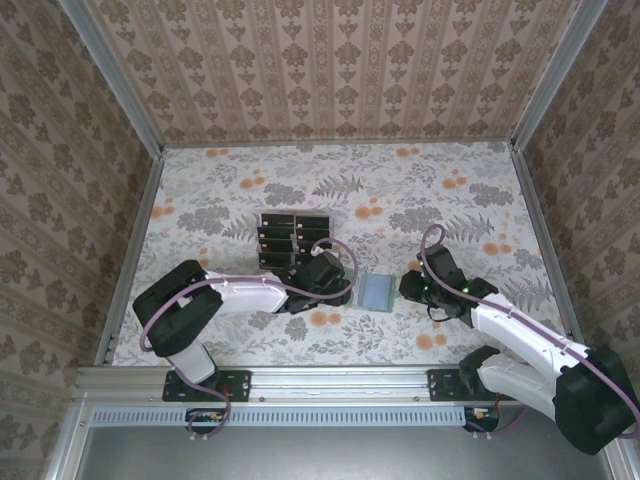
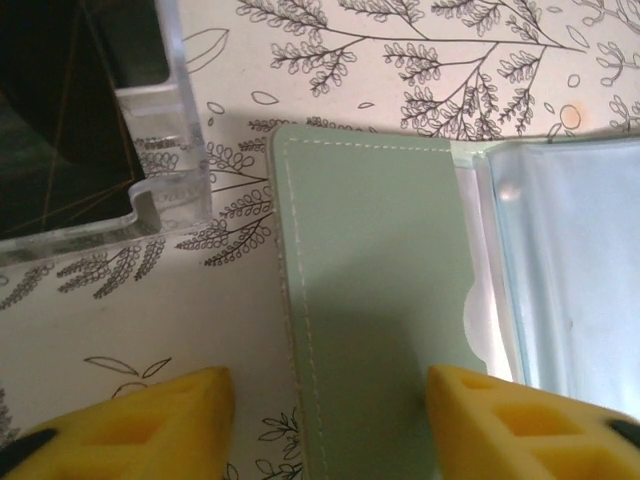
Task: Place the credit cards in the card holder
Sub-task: Open the card holder at the center of the table, then move the storage box to the top-center of the table.
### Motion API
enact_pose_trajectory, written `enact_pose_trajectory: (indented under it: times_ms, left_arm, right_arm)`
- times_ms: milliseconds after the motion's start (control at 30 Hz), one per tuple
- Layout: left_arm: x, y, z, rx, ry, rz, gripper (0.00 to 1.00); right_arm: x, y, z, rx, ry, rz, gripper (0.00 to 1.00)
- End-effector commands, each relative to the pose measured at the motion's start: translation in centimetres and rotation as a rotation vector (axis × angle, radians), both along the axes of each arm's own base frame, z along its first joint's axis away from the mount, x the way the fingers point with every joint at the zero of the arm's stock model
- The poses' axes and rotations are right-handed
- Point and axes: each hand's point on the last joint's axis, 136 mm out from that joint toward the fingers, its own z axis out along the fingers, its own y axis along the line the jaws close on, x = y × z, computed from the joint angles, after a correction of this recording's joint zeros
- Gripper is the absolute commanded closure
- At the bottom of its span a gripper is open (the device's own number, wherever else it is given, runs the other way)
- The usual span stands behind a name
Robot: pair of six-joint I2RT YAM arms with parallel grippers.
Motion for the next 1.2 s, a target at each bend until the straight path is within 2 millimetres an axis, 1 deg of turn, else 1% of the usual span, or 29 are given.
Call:
enact_pose_trajectory:
  times_ms: [0,33,67,133,200,267,333,400,467,500,533,567,633,700,767,800,867,1000,1100,1167]
  left_arm:
    - [0.8,0.5,2.3,-0.021,-0.036,0.017,0.37]
    - [1.2,0.6,3.3,-0.036,-0.048,0.024,0.34]
    - [1.6,0.9,4.1,-0.047,-0.056,0.034,0.3]
    - [2.5,1.6,6.3,-0.076,-0.084,0.055,0.23]
    - [3.6,2.8,8.6,-0.108,-0.117,0.087,0.17]
    - [5.1,4.8,10.5,-0.126,-0.144,0.143,0.09]
    - [7.2,7.7,12.2,-0.155,-0.162,0.227,0.0]
    - [9.0,10.7,13.2,-0.177,-0.178,0.305,0.0]
    - [10.7,13.9,13.8,-0.201,-0.179,0.39,0.0]
    - [11.4,15.3,13.9,-0.219,-0.173,0.427,0.0]
    - [12.4,17.5,14.0,-0.235,-0.171,0.489,0.0]
    - [12.9,18.7,13.9,-0.256,-0.167,0.523,0.0]
    - [14.0,21.1,13.5,-0.302,-0.157,0.59,0.0]
    - [14.8,22.7,12.8,-0.342,-0.137,0.632,0.0]
    - [15.4,23.6,12.0,-0.377,-0.114,0.656,0.0]
    - [15.6,23.8,11.7,-0.394,-0.111,0.661,0.0]
    - [15.9,23.8,11.3,-0.424,-0.106,0.659,0.0]
    - [16.5,23.2,10.6,-0.466,-0.084,0.649,0.0]
    - [16.9,22.7,10.0,-0.489,-0.07,0.648,0.0]
    - [17.1,22.3,9.7,-0.493,-0.064,0.641,0.0]
  right_arm:
    - [0.0,0.4,1.8,0.018,-0.013,0.025,0.51]
    - [0.1,0.4,2.6,0.024,-0.025,0.028,0.45]
    - [0.2,0.6,3.3,0.029,-0.035,0.035,0.42]
    - [0.3,0.7,5.2,0.042,-0.064,0.043,0.37]
    - [0.6,1.0,6.8,0.053,-0.09,0.052,0.32]
    - [1.1,1.6,8.3,0.073,-0.108,0.072,0.29]
    - [1.9,2.7,9.4,0.091,-0.115,0.103,0.26]
    - [2.8,3.9,9.9,0.088,-0.117,0.135,0.23]
    - [3.8,5.6,10.2,0.075,-0.12,0.178,0.19]
    - [4.4,6.8,10.5,0.068,-0.124,0.206,0.17]
    - [4.9,7.9,10.4,0.05,-0.125,0.237,0.16]
    - [5.4,8.8,10.4,0.03,-0.124,0.26,0.14]
    - [6.3,11.3,9.6,-0.02,-0.113,0.329,0.12]
    - [7.1,13.5,8.0,-0.061,-0.083,0.382,0.1]
    - [7.7,15.3,6.7,-0.106,-0.062,0.426,0.09]
    - [8.0,16.2,5.9,-0.138,-0.052,0.446,0.09]
    - [8.6,17.0,4.5,-0.186,-0.035,0.461,0.08]
    - [9.7,17.7,2.1,-0.237,-0.013,0.455,0.08]
    - [10.5,17.8,1.1,-0.264,-0.005,0.449,0.08]
    - [10.8,17.8,0.8,-0.28,-0.003,0.446,0.08]
